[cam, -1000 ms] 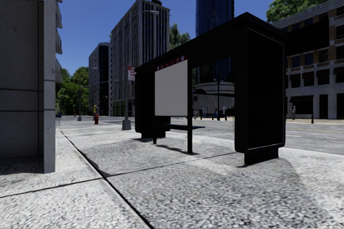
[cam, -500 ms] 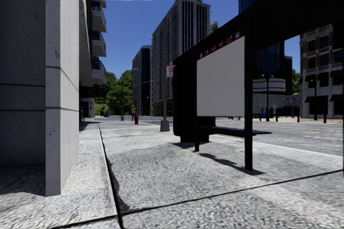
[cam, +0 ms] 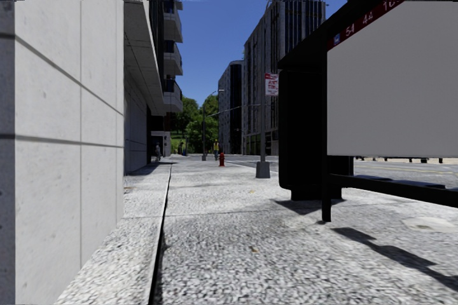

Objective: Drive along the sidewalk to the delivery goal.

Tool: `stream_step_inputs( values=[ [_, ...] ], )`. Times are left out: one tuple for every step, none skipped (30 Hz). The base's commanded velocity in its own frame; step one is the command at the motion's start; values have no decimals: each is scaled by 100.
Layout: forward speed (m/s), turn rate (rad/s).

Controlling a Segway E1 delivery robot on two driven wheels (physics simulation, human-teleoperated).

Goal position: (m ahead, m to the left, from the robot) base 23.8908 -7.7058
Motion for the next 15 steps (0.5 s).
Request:
stream_step_inputs(
  values=[
    [200, 28],
    [200, 28],
    [200, 14],
    [200, 0],
    [200, 0],
    [200, 0],
    [200, 0],
    [200, 0],
    [200, 0],
    [200, 0],
    [200, 0],
    [200, 0],
    [200, 0],
    [200, 0],
    [200, 0]
  ],
)
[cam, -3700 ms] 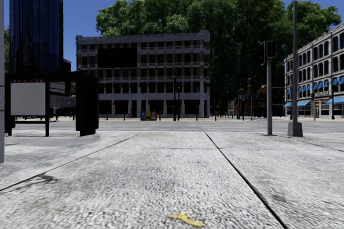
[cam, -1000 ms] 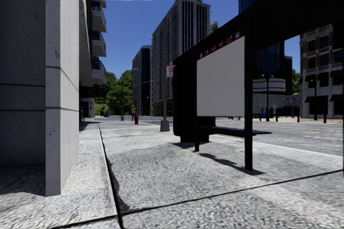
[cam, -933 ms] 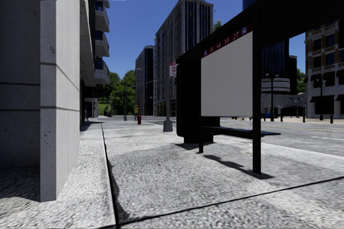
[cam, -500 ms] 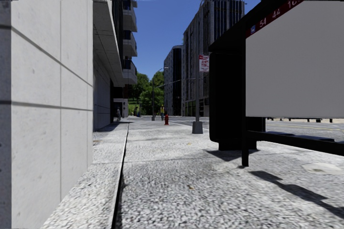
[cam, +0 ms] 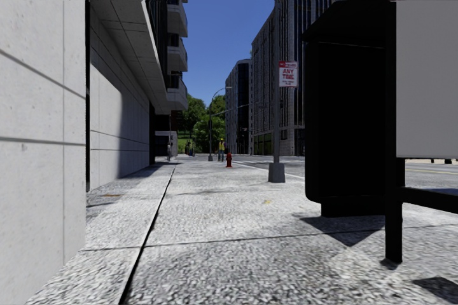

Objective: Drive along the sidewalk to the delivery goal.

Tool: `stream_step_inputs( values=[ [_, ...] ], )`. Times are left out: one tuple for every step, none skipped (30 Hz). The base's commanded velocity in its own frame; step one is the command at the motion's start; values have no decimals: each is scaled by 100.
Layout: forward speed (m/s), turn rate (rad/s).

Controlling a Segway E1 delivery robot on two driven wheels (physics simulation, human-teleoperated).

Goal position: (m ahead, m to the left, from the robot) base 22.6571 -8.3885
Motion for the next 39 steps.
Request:
stream_step_inputs(
  values=[
    [200, 0],
    [200, 0],
    [200, 0],
    [200, 0],
    [200, 0],
    [200, 0],
    [200, 0],
    [200, 0],
    [200, 0],
    [200, 0],
    [200, 0],
    [200, 0],
    [200, 0],
    [200, 0],
    [200, 0],
    [200, 0],
    [200, 0],
    [200, 0],
    [200, 0],
    [200, 0],
    [200, 0],
    [200, 0],
    [200, 0],
    [200, 0],
    [200, 0],
    [200, 3],
    [200, 3],
    [200, 12],
    [200, 22],
    [200, 27],
    [200, 27],
    [200, 28],
    [200, 29],
    [200, 29],
    [200, 29],
    [200, 29],
    [200, 29],
    [200, 26],
    [200, 16]
  ],
)
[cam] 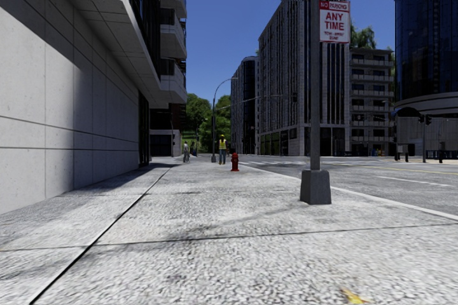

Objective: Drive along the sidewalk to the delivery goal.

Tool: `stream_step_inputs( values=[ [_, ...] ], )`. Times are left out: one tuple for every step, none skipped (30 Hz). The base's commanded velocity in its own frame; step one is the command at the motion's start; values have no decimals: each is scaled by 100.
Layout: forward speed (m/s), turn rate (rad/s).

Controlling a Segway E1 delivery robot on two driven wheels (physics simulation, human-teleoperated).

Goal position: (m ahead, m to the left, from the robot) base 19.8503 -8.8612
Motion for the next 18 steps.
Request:
stream_step_inputs(
  values=[
    [200, 16],
    [200, 0],
    [200, 0],
    [200, 0],
    [200, 0],
    [200, 0],
    [200, 0],
    [200, 0],
    [200, 0],
    [200, 0],
    [200, 0],
    [200, 6],
    [200, 35],
    [200, 0],
    [200, 0],
    [200, 0],
    [200, 0],
    [200, 0]
  ],
)
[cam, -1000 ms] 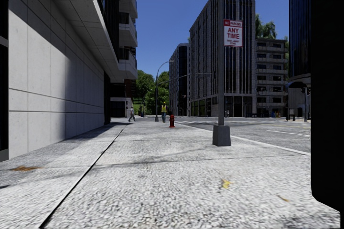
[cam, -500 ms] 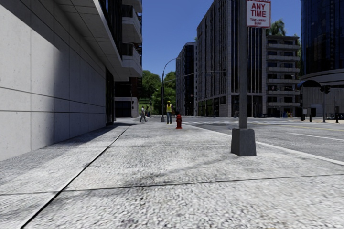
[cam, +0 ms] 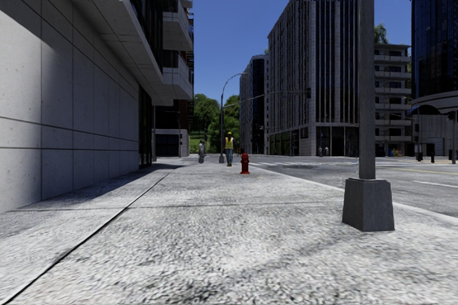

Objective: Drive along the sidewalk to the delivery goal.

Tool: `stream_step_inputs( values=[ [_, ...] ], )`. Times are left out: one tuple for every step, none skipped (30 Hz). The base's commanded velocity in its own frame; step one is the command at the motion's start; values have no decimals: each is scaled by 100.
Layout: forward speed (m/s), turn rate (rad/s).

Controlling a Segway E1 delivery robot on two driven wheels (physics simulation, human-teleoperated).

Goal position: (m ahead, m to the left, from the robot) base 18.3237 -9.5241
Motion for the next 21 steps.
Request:
stream_step_inputs(
  values=[
    [200, 0],
    [200, 12],
    [200, 28],
    [200, 28],
    [200, 38],
    [200, 46],
    [200, 51],
    [200, 53],
    [200, 53],
    [200, 53],
    [200, 53],
    [200, 53],
    [200, 53],
    [200, 53],
    [200, 53],
    [200, 53],
    [200, 53],
    [200, 53],
    [200, 53],
    [200, 53],
    [200, 53]
  ],
)
